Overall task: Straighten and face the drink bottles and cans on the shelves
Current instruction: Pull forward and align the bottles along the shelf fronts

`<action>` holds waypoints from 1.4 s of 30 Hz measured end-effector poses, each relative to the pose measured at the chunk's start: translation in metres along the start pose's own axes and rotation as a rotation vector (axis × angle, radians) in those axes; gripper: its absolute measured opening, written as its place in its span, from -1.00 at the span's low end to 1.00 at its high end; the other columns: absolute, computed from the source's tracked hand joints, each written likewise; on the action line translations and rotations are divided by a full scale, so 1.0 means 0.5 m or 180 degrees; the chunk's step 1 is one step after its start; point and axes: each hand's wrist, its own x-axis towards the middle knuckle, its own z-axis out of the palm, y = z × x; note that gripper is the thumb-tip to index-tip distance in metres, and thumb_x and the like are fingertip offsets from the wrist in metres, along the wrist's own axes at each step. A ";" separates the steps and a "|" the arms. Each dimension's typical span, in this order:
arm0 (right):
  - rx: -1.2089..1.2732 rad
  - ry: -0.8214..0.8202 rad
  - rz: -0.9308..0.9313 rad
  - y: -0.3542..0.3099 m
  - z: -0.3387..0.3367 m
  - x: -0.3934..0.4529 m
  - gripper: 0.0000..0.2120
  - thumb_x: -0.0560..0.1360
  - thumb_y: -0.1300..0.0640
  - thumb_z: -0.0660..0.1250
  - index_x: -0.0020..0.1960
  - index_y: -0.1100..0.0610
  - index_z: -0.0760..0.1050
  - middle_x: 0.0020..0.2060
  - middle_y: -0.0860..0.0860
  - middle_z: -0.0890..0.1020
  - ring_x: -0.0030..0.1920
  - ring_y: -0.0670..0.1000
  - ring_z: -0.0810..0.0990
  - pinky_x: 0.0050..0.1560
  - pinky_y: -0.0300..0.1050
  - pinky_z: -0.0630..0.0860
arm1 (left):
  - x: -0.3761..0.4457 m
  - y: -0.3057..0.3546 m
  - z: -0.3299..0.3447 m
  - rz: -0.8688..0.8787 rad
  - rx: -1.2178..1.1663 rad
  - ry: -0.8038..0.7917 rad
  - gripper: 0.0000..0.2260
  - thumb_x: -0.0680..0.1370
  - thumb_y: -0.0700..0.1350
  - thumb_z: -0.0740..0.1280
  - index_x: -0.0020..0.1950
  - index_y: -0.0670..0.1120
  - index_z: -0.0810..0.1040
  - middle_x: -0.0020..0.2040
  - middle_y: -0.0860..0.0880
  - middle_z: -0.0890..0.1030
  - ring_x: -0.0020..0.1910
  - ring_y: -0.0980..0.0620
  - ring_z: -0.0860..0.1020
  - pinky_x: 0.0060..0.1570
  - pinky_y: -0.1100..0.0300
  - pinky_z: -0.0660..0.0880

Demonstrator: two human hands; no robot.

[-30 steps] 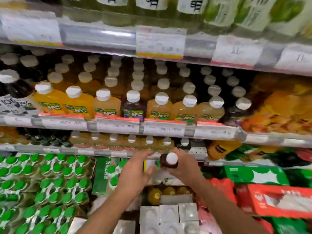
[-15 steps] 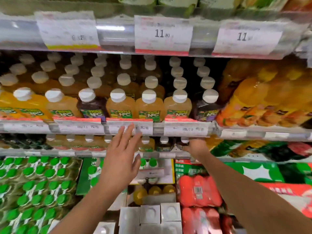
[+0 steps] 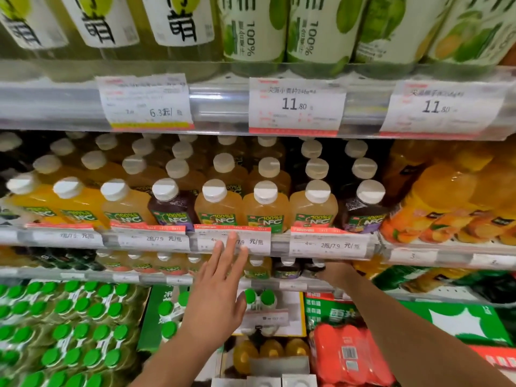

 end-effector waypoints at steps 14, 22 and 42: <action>0.1008 0.2477 -0.0757 -0.062 -0.284 -0.439 -0.86 0.59 0.08 0.35 0.09 0.05 0.64 -0.15 -0.10 0.63 -0.27 -0.06 0.60 -0.22 -0.09 0.58 | 0.016 0.019 -0.168 -0.0213 -0.0681 0.0281 -0.57 0.58 -0.05 0.33 0.47 0.05 0.44 0.56 0.05 0.33 0.41 -0.02 0.43 0.22 0.05 0.51; 0.0200 0.2469 -0.0195 -0.107 -0.440 -0.419 -0.56 0.59 -0.06 0.32 0.38 0.07 0.32 0.25 0.07 0.42 -0.04 0.16 0.63 -0.28 -0.01 0.54 | 0.061 -0.022 -0.302 -0.0610 -0.0676 0.1281 -0.59 0.49 -0.20 0.43 0.34 -0.09 0.52 0.31 -0.06 0.49 0.27 -0.13 0.45 0.21 -0.03 0.50; -0.0036 0.2429 0.0180 -0.136 -0.413 -0.399 -0.54 0.55 0.00 0.37 0.42 0.00 0.41 0.23 0.05 0.46 -0.05 0.10 0.64 -0.30 -0.07 0.55 | 0.110 -0.109 -0.303 -0.1060 -0.0256 0.0870 -0.50 0.55 -0.23 0.34 0.50 -0.06 0.41 0.38 -0.12 0.46 0.40 -0.15 0.35 0.35 0.04 0.37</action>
